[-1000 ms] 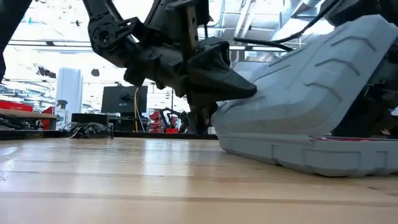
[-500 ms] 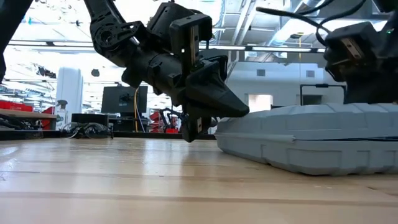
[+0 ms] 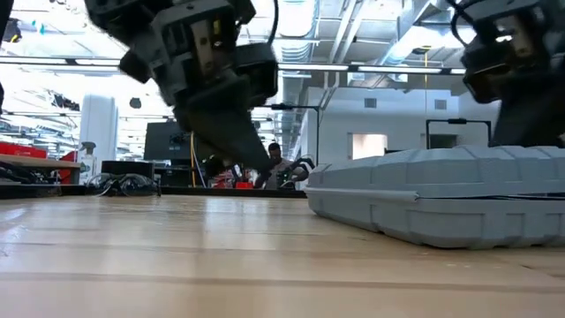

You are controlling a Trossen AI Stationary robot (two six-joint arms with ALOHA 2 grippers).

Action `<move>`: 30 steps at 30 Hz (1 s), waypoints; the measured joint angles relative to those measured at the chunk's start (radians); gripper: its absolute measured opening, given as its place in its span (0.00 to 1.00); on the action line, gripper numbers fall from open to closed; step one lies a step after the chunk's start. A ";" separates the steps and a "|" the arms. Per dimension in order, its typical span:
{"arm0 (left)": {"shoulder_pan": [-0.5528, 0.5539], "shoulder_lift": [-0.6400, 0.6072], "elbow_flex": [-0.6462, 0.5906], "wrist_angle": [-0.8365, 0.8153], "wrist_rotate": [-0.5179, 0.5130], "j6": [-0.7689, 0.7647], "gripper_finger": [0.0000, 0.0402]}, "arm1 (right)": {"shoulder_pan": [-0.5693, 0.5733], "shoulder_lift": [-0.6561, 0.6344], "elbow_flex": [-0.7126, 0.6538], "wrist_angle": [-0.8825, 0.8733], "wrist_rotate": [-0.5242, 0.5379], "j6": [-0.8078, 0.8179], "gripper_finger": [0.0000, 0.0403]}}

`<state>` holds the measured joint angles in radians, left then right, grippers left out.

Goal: Prefit tool cases
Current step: Close the gray tool case

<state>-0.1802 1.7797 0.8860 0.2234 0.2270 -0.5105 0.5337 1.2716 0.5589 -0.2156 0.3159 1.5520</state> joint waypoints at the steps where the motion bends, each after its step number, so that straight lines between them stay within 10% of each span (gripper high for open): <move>1: -0.008 0.000 -0.017 0.005 -0.004 -0.010 0.00 | 0.016 0.000 0.004 -0.009 -0.002 0.011 0.00; 15: 0.046 0.104 -0.029 0.165 -0.030 -0.082 0.00 | 0.094 0.241 0.031 0.278 -0.111 0.100 0.00; 30: 0.258 0.054 -0.031 0.074 0.138 0.049 0.00 | -0.100 0.519 0.294 0.440 -0.279 -0.207 0.00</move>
<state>0.0778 1.8336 0.8555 0.2977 0.3649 -0.4612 0.4335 1.7906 0.8524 0.2246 0.0368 1.3455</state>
